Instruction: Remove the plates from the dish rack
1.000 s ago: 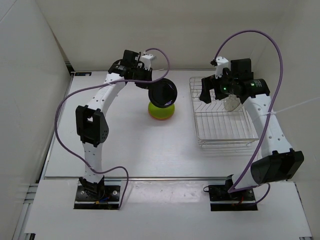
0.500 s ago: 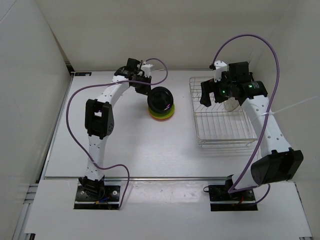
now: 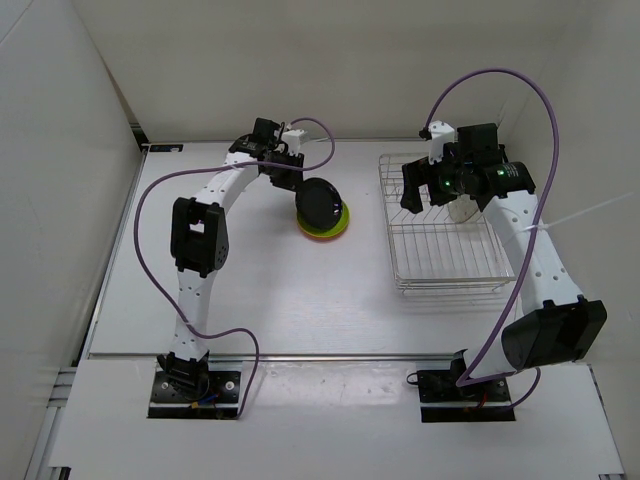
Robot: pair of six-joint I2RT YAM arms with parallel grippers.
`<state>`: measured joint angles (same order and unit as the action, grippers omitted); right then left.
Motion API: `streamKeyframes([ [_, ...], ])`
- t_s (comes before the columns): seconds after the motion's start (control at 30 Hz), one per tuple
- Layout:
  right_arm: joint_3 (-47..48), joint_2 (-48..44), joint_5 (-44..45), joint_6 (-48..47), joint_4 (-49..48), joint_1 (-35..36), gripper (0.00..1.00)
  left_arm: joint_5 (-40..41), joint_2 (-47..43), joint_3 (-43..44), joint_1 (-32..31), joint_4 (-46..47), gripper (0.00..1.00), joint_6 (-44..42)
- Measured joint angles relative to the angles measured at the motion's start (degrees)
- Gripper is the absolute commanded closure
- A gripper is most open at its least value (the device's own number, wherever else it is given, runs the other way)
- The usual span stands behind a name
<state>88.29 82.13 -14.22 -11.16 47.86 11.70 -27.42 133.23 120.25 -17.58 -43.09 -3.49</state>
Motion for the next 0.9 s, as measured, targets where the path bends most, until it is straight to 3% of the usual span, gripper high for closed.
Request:
streamKeyframes([
  [0.27,0.00,0.00,0.02,0.00,0.00,0.00,0.00,0.11,0.00,-0.66,0.02,0.35,0.56,0.98],
  [0.6,0.00,-0.02,0.90,0.02,0.02,0.00,0.00,1.73,-0.70,-4.42,-0.15,1.11,0.10,1.31],
  [0.63,0.00,-0.02,1.55,0.09,0.00,0.00,0.00,2.08,-1.11,-4.87,-0.15,0.96,0.00,1.27],
  [0.9,-1.57,1.53,16.11,-0.96,-2.91,-2.49,0.01,10.75,-11.80,-8.55,-0.26,-1.27,0.00,0.22],
])
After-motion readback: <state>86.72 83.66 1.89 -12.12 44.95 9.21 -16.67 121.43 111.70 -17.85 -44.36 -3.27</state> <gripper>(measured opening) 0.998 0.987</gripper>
